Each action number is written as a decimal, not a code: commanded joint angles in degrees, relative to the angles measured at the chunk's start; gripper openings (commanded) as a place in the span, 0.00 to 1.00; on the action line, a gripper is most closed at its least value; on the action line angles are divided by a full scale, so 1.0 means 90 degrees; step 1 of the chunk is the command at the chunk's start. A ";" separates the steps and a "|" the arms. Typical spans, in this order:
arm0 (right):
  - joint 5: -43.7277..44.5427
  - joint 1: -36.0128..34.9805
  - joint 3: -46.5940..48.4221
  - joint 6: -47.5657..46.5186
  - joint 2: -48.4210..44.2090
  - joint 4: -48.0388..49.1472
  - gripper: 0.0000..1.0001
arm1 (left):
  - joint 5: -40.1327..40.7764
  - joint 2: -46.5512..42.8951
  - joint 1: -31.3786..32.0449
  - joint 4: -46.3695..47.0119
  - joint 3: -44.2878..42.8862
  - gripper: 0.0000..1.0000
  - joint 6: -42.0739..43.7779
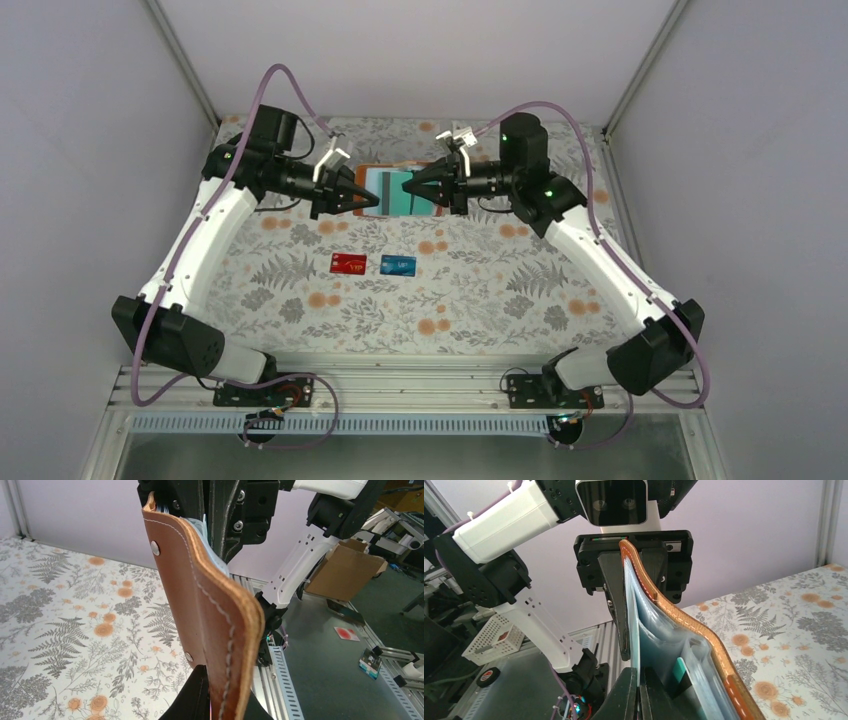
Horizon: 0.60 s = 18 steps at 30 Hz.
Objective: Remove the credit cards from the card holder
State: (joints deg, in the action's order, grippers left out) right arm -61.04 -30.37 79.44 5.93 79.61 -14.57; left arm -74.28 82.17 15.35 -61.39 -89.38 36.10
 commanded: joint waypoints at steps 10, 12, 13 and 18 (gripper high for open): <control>0.0667 0.0337 -0.0044 -0.0410 -0.0526 -0.0596 0.04 | -0.0311 -0.0138 -0.0033 0.0146 -0.0098 0.02 0.0054; 0.0615 0.0346 0.0033 -0.0451 -0.0500 -0.0660 0.04 | -0.0312 -0.0142 -0.0031 0.0150 -0.0089 0.02 0.0059; 0.0607 0.0354 0.0076 -0.0479 -0.0488 -0.0711 0.04 | -0.0312 -0.0138 -0.0027 0.0148 -0.0088 0.02 0.0064; 0.0816 0.0428 0.0219 -0.0581 -0.0570 -0.1046 0.04 | -0.0064 -0.0154 -0.0070 0.0448 -0.0048 0.02 -0.0323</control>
State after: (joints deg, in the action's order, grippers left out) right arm -56.62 -27.77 79.33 2.22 75.99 -21.26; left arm -74.02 82.17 15.16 -60.12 -89.38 35.35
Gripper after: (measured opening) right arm 0.045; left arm 0.054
